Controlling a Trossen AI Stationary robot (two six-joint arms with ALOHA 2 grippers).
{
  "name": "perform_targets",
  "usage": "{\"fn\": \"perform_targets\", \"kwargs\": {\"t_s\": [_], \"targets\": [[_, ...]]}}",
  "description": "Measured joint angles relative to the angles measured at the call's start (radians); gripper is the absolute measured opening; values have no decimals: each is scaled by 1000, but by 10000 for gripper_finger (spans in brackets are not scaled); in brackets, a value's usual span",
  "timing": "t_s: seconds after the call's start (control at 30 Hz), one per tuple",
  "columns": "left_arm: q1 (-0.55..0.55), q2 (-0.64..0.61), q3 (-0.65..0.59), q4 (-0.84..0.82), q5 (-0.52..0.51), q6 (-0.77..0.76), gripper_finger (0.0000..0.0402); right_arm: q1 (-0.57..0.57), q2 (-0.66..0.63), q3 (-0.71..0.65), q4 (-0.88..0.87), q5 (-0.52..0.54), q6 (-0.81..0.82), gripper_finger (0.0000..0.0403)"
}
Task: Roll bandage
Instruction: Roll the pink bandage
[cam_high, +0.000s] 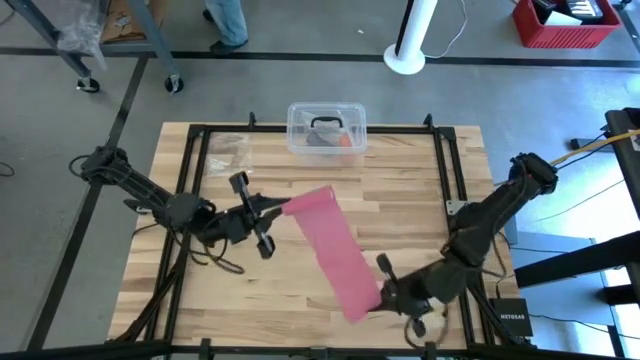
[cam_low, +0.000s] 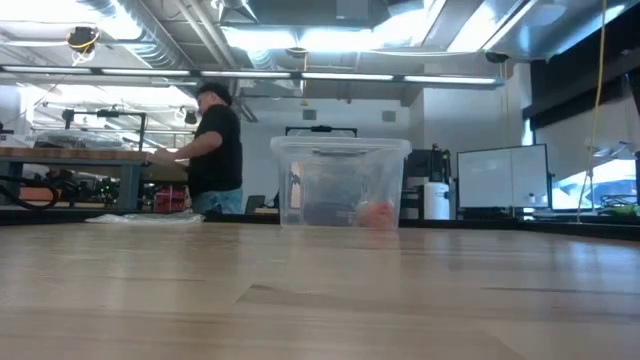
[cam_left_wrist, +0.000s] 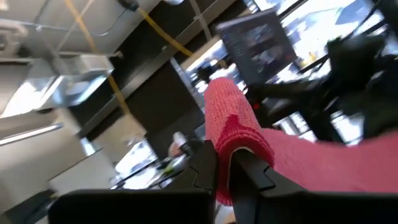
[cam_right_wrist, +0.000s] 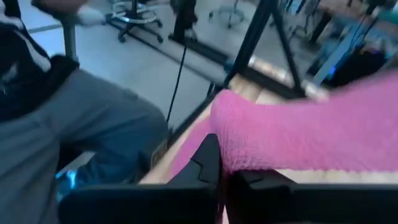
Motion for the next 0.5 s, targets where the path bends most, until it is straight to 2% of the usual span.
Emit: {"fn": "perform_targets", "kwargs": {"t_s": [0.23, 0.37, 0.5], "targets": [[98, 0, 0, -108, -3, -67, 8, 86, 9, 168, -36, 95, -156, 2], [139, 14, 0, -220, -3, -151, 5, 108, 9, 236, -34, 139, -248, 2], [175, 71, 0, -236, -2, -206, 6, 103, 9, 292, -2, 150, -311, 2]]}}
